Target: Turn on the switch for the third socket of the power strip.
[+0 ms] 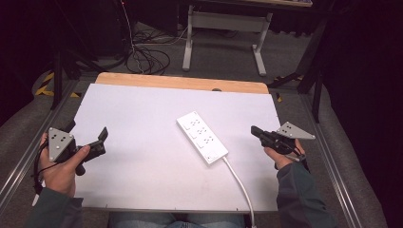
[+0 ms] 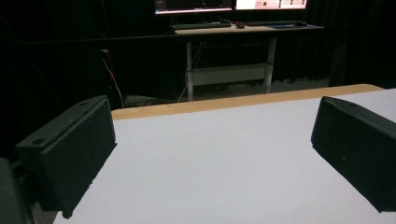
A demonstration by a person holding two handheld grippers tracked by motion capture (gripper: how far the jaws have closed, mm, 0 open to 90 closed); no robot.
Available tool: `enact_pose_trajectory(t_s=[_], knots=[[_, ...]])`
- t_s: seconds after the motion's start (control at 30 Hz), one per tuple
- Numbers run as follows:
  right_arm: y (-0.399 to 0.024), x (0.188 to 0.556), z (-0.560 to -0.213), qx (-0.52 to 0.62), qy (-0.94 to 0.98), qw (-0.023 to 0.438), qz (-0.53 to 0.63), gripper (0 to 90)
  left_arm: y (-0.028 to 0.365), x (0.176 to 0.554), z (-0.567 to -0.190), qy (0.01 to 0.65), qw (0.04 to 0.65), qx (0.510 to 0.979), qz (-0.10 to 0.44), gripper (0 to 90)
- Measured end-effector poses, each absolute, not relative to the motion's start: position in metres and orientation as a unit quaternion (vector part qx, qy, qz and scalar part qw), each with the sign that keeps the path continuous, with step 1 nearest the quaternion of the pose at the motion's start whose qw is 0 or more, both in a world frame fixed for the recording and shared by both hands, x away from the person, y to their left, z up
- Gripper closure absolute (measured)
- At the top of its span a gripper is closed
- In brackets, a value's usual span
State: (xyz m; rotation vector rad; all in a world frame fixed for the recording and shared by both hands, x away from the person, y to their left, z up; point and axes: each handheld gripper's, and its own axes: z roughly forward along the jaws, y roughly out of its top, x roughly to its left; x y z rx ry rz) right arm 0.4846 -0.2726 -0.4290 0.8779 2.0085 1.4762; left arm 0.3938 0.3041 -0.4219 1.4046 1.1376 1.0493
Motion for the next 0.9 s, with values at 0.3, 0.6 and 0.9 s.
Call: enact_pose_trajectory(t_s=[0.3,0.6,0.9], knots=[[-0.263,0.494,-0.425,0.313,0.744,0.247,0.536,90.0,0.304,0.393,-0.422,0.471,0.502,0.582,0.434,0.4],[-0.247,0.502,-0.422,0.297,0.756,0.24,0.532,90.0,0.305,0.393,-0.422,0.469,0.501,0.583,0.435,0.4],[-0.234,0.513,-0.421,0.292,0.765,0.24,0.521,90.0,0.305,0.393,-0.422,0.471,0.501,0.583,0.433,0.4]])
